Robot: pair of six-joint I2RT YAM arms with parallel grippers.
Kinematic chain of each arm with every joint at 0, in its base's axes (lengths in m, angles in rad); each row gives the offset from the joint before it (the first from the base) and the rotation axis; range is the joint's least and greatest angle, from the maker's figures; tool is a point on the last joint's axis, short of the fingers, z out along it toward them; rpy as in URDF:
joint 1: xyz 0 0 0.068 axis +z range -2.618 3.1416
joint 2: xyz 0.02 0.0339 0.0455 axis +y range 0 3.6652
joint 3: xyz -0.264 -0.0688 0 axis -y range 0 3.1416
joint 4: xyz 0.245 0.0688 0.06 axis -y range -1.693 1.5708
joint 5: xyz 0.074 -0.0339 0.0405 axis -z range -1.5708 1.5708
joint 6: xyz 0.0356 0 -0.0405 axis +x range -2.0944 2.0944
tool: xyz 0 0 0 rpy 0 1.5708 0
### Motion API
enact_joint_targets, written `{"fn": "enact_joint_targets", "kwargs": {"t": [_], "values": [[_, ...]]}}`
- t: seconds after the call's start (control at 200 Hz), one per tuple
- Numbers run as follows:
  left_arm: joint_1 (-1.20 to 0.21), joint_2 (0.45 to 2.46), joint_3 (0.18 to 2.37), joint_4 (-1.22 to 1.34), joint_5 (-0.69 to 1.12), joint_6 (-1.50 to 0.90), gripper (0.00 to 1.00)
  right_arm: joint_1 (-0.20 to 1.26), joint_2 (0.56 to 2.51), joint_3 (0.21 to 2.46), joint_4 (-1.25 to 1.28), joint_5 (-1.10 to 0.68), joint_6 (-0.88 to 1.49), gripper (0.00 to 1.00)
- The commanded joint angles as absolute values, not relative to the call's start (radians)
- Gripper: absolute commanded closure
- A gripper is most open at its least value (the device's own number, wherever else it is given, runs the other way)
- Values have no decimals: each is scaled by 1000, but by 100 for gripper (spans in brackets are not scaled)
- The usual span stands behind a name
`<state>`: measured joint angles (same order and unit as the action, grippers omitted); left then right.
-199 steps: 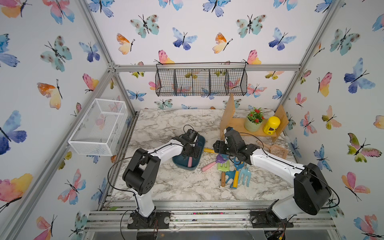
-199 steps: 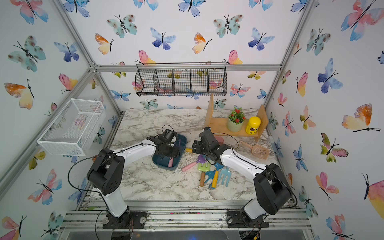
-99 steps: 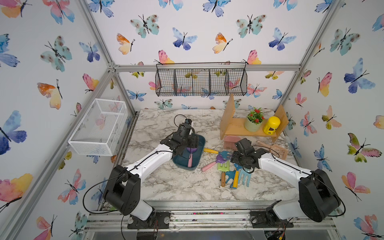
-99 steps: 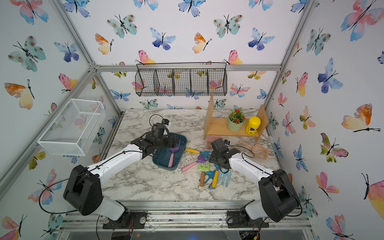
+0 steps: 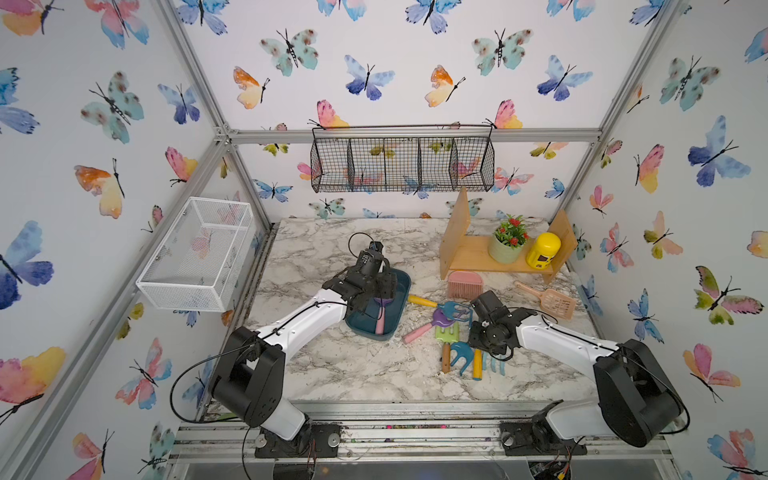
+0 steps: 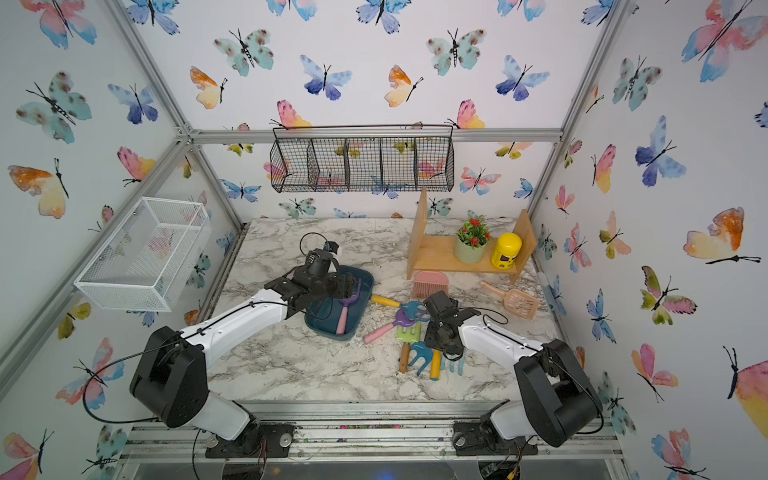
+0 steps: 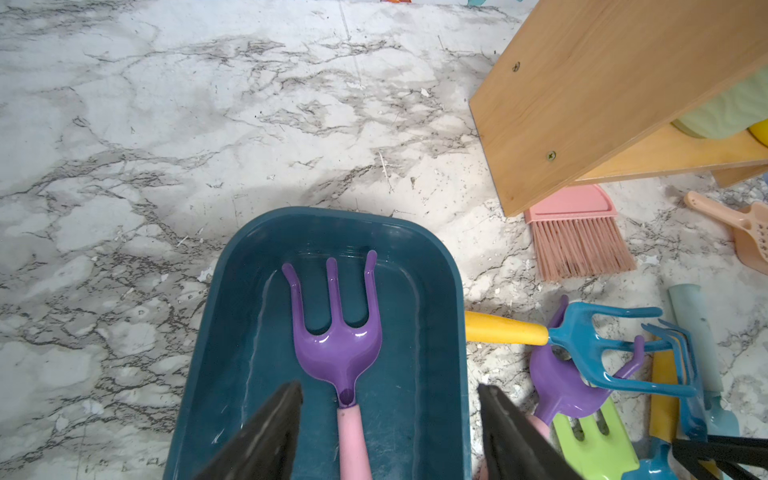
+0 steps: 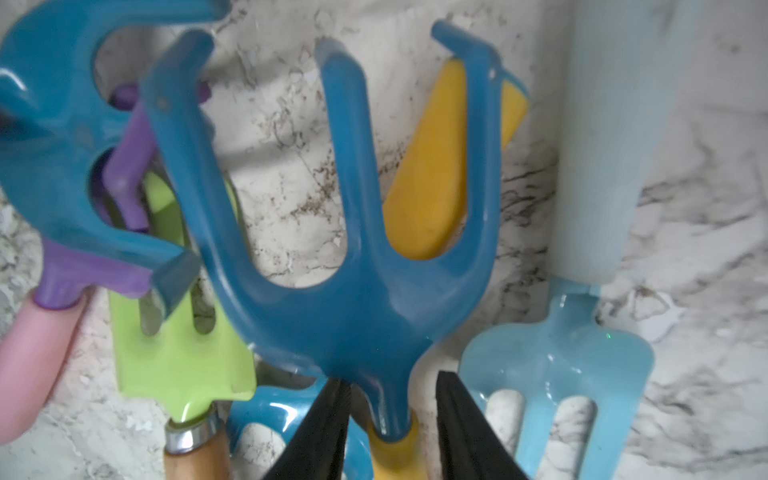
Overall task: Put the rake into the storage box
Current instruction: Pick up the rake at the center of the board.
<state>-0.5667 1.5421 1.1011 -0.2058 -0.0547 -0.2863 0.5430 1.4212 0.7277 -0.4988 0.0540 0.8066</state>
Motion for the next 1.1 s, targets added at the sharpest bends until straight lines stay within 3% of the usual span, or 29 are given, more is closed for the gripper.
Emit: {"fn": "enact_joint_targets", "kwargs": {"t": [0.0,0.295,0.696,0.866,1.096], "values": [[-561,1555,1104,-201,-68,-293,29,546,1443,710,-509,17,785,71],[-562,1547,1116,-173,33,-262,27,545,1426,772,-531,64,772,97],[-561,1575,1241,-140,389,-234,24,529,1358,967,-518,77,743,97],[-561,1596,1253,-98,584,-247,24,529,1319,945,-273,-95,692,96],[-562,1611,1241,-101,600,-250,21,529,1376,969,-79,-366,651,96]]}}
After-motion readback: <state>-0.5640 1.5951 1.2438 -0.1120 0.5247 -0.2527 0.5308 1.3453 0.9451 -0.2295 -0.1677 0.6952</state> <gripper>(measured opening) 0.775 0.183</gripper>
